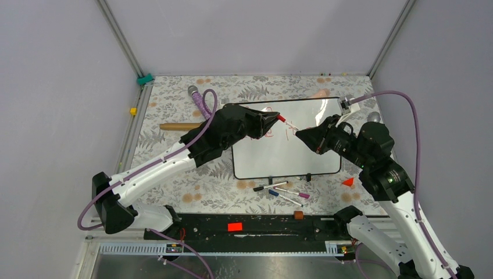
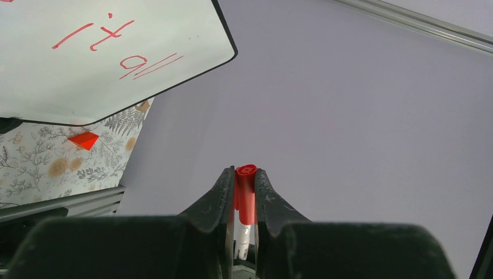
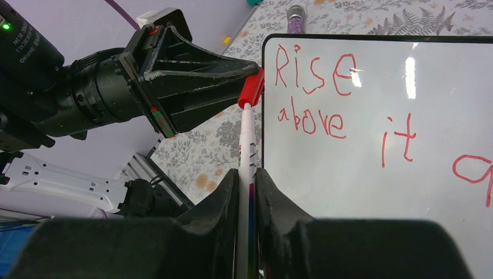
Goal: Write a sentence on the whiteboard
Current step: Insert the whiteboard marker without the cap into the pen cap.
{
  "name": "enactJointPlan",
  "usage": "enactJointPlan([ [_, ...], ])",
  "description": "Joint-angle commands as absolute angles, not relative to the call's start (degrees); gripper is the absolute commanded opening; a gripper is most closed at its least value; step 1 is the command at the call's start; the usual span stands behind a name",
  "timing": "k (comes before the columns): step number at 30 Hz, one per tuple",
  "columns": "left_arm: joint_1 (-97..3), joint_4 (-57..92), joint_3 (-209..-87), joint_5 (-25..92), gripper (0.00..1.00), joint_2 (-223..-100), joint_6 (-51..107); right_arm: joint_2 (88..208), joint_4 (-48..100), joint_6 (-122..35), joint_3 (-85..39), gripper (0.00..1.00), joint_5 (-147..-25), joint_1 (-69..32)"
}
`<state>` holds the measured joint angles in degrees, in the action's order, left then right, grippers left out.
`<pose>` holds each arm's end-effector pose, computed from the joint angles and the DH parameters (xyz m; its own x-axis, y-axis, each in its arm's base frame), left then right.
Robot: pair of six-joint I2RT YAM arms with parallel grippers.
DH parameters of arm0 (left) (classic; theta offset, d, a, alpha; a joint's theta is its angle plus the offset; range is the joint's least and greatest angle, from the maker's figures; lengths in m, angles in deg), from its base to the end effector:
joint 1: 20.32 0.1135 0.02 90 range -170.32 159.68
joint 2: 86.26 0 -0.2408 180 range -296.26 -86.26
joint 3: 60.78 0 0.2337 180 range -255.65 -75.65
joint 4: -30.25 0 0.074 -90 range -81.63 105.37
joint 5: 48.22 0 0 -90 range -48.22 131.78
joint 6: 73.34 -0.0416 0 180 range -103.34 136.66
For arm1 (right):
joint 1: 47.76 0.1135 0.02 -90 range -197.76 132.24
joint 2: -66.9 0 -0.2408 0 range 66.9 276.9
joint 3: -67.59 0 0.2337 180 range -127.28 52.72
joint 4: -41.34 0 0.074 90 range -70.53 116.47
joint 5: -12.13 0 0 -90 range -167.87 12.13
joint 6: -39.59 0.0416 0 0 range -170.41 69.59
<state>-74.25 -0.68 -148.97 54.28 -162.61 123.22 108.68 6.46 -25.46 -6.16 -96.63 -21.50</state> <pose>0.1840 -0.2374 0.3580 -0.5861 -0.7848 0.2015 -0.3752 0.0424 -0.9260 0.1303 0.0792 0.3919 -0.3395 0.2779 -0.8986 -0.6218 0.6505 0.4361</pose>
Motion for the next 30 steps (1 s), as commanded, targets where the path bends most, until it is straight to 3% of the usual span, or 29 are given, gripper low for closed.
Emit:
enactJointPlan([
  [1,-74.8,3.1,-148.6,55.2,0.0,-162.3,123.5,109.0,9.3,-24.8,-5.4,0.0,-95.3,-20.9],
  [15,-82.5,8.3,-154.9,60.5,0.0,-169.3,115.7,118.4,3.6,-25.7,-12.1,0.0,-80.2,-16.5],
  [30,-88.0,5.2,-163.5,57.2,0.0,-173.9,110.4,122.4,5.0,-25.1,-12.7,0.0,-76.3,-15.5],
])
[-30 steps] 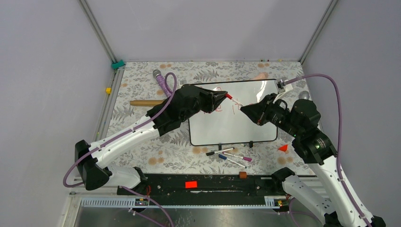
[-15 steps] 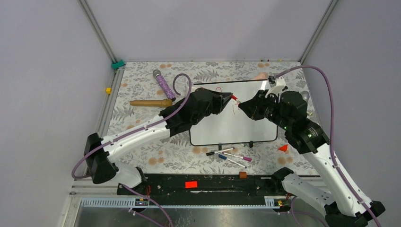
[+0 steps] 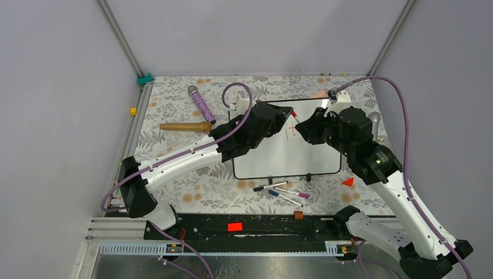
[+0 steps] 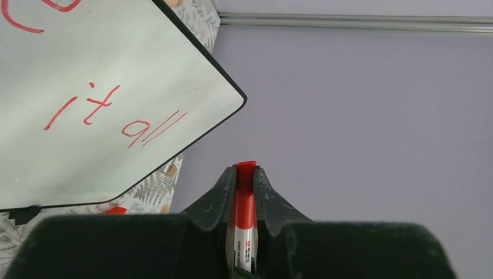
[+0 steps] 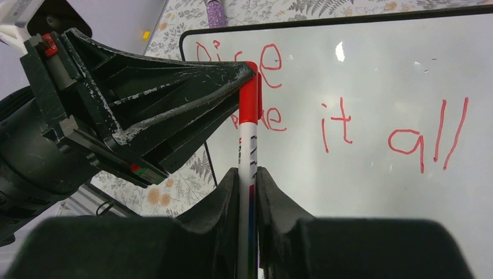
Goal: Write a sentence on the whiteboard
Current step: Insert the whiteboard marker without the cap into the pen cap.
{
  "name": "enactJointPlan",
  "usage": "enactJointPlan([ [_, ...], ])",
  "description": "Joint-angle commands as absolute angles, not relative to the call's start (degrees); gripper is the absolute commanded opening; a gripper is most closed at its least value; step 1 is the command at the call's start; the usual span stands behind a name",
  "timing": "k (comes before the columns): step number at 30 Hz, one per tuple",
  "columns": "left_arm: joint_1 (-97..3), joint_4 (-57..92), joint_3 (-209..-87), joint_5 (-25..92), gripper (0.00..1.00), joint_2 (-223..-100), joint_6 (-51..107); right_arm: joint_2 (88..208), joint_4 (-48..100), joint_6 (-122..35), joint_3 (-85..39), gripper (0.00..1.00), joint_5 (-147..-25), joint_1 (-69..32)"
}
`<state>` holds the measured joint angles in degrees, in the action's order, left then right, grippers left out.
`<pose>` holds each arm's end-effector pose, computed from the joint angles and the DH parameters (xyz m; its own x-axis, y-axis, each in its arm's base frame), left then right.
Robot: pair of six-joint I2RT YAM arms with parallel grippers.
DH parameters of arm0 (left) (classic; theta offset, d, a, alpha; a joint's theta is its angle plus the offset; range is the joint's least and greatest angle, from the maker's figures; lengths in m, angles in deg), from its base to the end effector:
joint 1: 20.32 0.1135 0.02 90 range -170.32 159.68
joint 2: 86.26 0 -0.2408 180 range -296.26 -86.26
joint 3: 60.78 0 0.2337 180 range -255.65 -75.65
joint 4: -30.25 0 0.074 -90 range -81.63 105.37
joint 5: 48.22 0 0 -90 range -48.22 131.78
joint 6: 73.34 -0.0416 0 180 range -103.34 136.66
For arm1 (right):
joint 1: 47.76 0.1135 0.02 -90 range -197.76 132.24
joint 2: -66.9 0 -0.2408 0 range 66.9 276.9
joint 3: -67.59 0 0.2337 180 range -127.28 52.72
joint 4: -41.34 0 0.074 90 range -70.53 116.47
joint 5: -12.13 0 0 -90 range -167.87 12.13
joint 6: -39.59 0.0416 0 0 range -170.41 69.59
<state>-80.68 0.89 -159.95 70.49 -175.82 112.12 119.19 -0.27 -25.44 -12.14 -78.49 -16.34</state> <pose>0.1917 -0.2965 0.3560 -0.5204 -0.8509 -0.0720 -0.2176 0.2137 -0.9524 0.1638 0.1006 0.3834 -0.4132 0.2422 -0.8778 -0.3925 0.8225 0.4117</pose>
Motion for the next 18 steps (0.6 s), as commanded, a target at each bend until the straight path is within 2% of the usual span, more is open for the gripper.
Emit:
enactJointPlan([
  [1,-88.0,5.2,-162.9,57.3,0.0,-173.4,110.8,122.3,5.1,-25.1,-12.6,0.0,-75.7,-15.4],
  [9,-88.6,6.0,-155.9,56.6,0.0,-168.5,112.8,123.8,5.4,-25.3,-13.8,0.0,-74.0,-15.5],
  [15,-88.7,4.6,-152.7,59.1,0.0,-164.7,111.0,123.4,5.4,-25.5,-14.1,0.0,-79.4,-15.5],
  [16,-88.2,4.0,-152.3,59.4,0.07,-163.9,110.2,122.9,5.3,-25.7,-14.0,0.0,-81.1,-15.6],
  [18,-86.0,1.9,-151.3,58.0,0.29,-162.0,108.8,121.8,4.5,-26.1,-13.7,0.0,-83.6,-15.6],
])
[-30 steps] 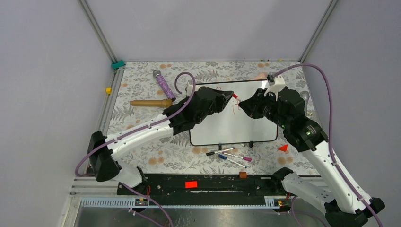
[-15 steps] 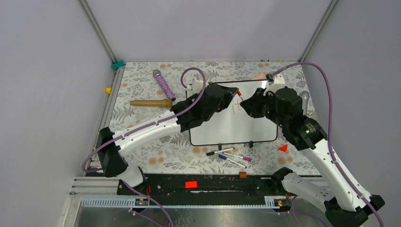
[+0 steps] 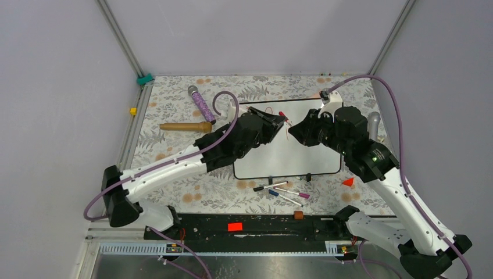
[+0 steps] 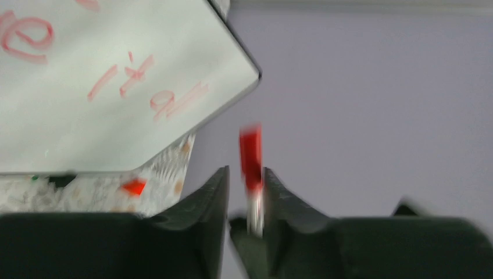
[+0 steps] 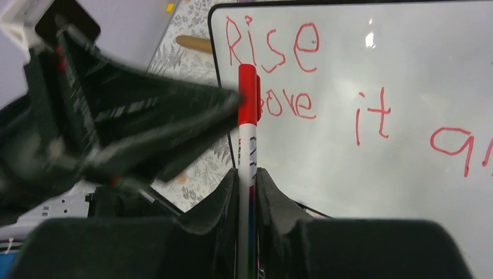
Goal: Write a sentence on the whiteboard
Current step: Insert the whiteboard marker without the cap into the pen cap.
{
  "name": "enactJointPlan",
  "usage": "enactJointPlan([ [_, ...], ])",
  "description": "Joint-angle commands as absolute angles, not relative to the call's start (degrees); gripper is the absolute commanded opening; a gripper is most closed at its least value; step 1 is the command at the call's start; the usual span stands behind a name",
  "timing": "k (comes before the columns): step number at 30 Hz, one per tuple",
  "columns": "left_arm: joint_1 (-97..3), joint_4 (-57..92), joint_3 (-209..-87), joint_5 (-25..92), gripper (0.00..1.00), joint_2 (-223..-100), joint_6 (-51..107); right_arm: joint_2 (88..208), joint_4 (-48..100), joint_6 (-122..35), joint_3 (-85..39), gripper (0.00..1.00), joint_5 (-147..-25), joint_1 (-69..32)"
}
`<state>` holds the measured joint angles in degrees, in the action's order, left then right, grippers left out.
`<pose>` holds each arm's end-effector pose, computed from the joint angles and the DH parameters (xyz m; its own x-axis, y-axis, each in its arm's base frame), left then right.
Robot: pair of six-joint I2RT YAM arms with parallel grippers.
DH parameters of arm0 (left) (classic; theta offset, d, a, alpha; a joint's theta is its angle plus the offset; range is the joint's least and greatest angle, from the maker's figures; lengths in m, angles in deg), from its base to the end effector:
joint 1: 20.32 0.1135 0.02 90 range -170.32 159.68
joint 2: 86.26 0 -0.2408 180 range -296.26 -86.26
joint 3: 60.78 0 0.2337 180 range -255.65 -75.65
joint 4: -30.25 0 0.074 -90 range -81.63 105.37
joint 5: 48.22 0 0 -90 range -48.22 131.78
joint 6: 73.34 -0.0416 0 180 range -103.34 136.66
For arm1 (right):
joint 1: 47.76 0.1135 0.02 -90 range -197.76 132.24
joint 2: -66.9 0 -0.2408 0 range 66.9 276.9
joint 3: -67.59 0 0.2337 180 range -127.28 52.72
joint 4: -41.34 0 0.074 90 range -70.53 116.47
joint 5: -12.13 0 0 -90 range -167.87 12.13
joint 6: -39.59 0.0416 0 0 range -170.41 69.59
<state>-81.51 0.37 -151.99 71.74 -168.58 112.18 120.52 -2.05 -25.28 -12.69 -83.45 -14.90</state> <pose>0.1731 -0.2717 0.3488 -0.5154 -0.8524 -0.0882 -0.2232 0.2330 -0.9465 0.1629 0.1100 0.3790 -0.4815 0.1922 -0.8551 -0.4570 0.7775 0.4320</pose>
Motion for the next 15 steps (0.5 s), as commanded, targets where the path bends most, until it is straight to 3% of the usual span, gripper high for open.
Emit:
enactJointPlan([
  [1,-84.7,0.3,-150.7,57.7,0.43,-161.0,108.7,121.3,3.6,-26.1,-13.6,0.0,-84.4,-15.6],
  [4,-80.3,-3.6,-146.5,58.1,0.73,-155.5,107.6,120.1,0.9,-26.4,-13.4,0.0,-86.6,-15.5],
  [7,-74.9,-9.6,-143.7,58.0,0.89,-148.7,103.9,120.6,-0.2,-25.5,-12.9,0.0,-89.1,-15.4],
  [15,-60.1,-31.6,-147.1,60.9,0.93,-135.7,77.9,134.1,-1.2,-27.5,-20.4,0.0,-82.1,-1.9],
])
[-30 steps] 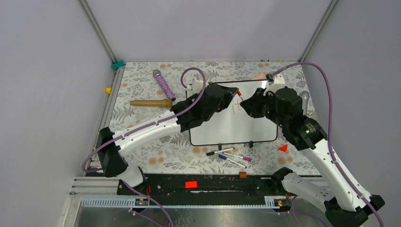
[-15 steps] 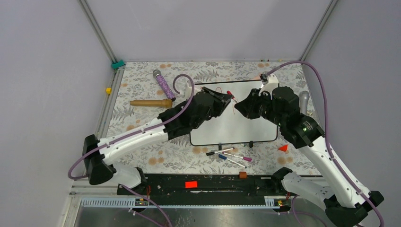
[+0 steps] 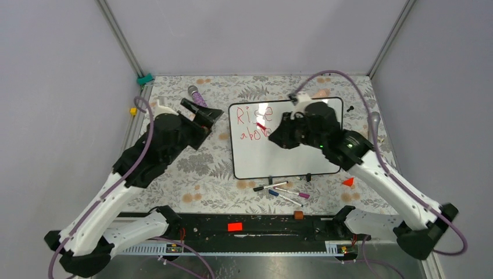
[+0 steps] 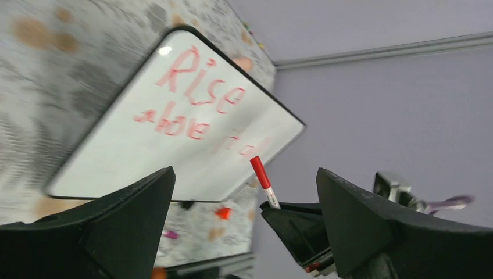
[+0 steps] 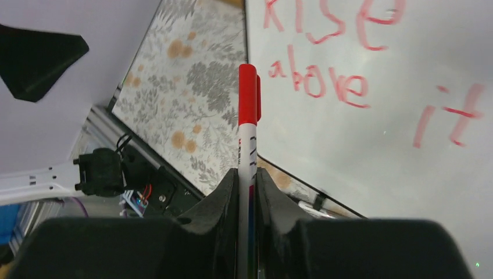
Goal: Write a sentence on the whiteboard
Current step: Insert the whiteboard marker without the cap into the pen cap, then put down the whiteboard marker at the center of the board.
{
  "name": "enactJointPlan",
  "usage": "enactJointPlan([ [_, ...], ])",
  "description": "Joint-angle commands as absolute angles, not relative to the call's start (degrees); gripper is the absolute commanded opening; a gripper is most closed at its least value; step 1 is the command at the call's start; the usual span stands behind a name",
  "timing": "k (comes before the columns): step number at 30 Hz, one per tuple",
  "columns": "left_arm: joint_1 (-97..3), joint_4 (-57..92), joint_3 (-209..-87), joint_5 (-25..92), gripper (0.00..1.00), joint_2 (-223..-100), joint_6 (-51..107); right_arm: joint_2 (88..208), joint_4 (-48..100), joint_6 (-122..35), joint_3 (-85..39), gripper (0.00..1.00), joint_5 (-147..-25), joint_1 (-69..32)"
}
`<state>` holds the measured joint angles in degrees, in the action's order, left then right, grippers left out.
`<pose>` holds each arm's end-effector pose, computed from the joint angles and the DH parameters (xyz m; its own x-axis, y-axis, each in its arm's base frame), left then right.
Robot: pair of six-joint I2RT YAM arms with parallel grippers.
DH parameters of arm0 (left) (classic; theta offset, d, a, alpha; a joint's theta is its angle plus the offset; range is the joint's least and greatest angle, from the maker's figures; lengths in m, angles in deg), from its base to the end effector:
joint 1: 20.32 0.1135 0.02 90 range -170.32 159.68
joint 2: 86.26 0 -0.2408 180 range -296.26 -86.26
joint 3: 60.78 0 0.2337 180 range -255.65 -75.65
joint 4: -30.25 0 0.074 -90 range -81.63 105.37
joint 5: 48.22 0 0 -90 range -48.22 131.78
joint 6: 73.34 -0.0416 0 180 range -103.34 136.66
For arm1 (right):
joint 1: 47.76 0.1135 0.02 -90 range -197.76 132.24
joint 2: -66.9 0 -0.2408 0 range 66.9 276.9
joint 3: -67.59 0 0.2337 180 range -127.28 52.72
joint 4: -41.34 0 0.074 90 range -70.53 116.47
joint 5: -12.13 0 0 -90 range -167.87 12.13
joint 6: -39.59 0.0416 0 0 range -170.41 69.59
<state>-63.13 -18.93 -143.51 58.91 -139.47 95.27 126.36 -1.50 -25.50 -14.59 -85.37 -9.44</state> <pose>0.1450 -0.1176 0.3832 -0.4859 -0.8269 -0.2831 -0.1539 0.3998 -0.9036 0.1703 0.1416 0.3715 -0.5442 0.1022 -0.8327 -0.5311 0.7264 0.4362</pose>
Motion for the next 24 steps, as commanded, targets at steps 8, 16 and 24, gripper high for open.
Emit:
enactJointPlan([
  [8,-59.4,-43.1,-149.8,70.0,0.94,-127.5,63.2,153.6,1.1,-28.7,-33.7,0.0,-71.8,14.7],
  [16,-59.4,-45.6,-146.8,69.5,0.94,-121.6,59.6,169.4,7.4,-24.4,-39.4,0.0,-70.7,16.7],
  [24,-59.5,-45.7,-143.5,67.7,0.94,-117.3,59.8,178.9,6.4,-25.0,-47.7,0.05,-71.0,16.7],
])
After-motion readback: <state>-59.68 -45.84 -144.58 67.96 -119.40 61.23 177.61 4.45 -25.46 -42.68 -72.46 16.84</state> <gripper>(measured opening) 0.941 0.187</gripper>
